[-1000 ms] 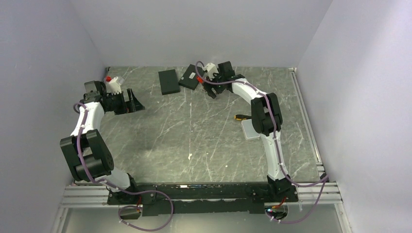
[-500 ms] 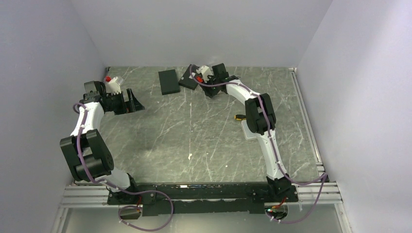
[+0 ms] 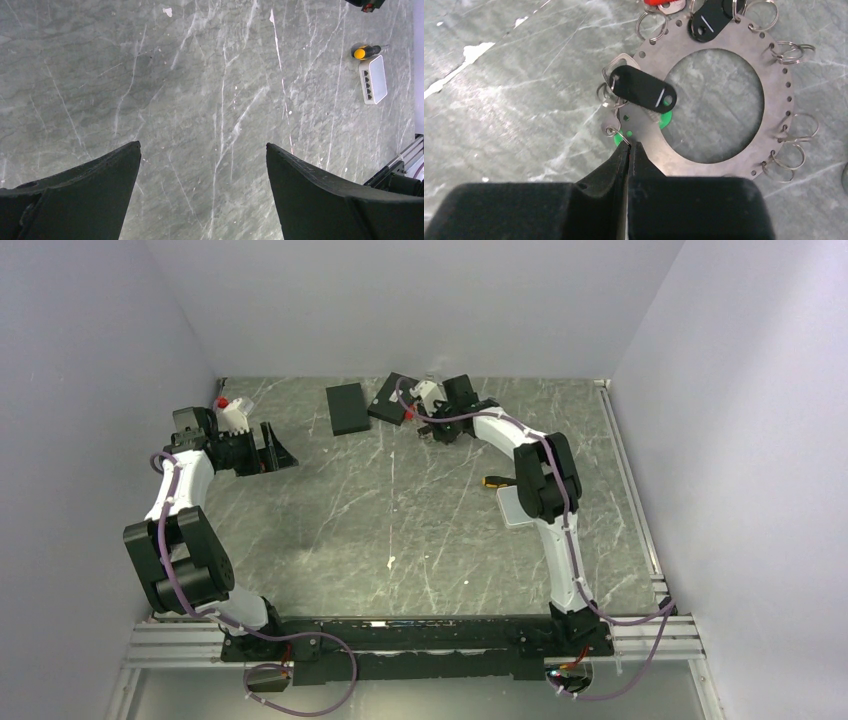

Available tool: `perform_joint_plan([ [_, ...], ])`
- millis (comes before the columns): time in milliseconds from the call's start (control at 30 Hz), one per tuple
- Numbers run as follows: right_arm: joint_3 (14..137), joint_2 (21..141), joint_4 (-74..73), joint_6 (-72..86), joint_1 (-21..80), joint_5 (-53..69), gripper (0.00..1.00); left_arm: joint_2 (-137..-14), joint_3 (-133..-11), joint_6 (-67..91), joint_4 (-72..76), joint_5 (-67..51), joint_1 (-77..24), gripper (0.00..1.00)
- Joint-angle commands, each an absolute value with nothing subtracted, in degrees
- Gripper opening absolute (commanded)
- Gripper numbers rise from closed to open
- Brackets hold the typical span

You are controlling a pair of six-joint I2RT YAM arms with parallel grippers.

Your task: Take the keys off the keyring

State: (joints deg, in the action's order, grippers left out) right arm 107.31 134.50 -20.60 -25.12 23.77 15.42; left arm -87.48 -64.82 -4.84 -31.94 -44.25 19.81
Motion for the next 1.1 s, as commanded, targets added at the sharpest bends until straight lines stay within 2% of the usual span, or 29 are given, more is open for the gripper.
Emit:
perform_joint_plan([
  [0, 104.9, 126.6, -20.0, -24.7, 24.0, 14.8, 0.0, -86.3, -64.5, -5.0, -31.2, -46.4, 20.1, 0.99],
  [333, 106.5, 118.6, -24.4, -23.8, 23.9, 16.6, 0.0, -85.8, -66.1, -7.2, -33.3, -48.2, 20.1, 0.99],
  [733, 104.4, 107.4, -33.8, -21.3, 23.9, 25.4, 0.0, -83.0, -70.5, -14.4, -39.5, -61.1, 19.4, 0.99],
  [900, 101.0, 102.6, -35.7, -17.6, 24.0, 31.8, 0.0, -82.2, -73.9, -16.0, -41.8, -65.2, 14.5, 0.99],
  [1067, 97.6, 99.4, -36.1, -12.6, 24.2, 40.4, 0.0, -79.9, -73.1, -13.1, -34.7, -61.8, 4.1, 0.98],
])
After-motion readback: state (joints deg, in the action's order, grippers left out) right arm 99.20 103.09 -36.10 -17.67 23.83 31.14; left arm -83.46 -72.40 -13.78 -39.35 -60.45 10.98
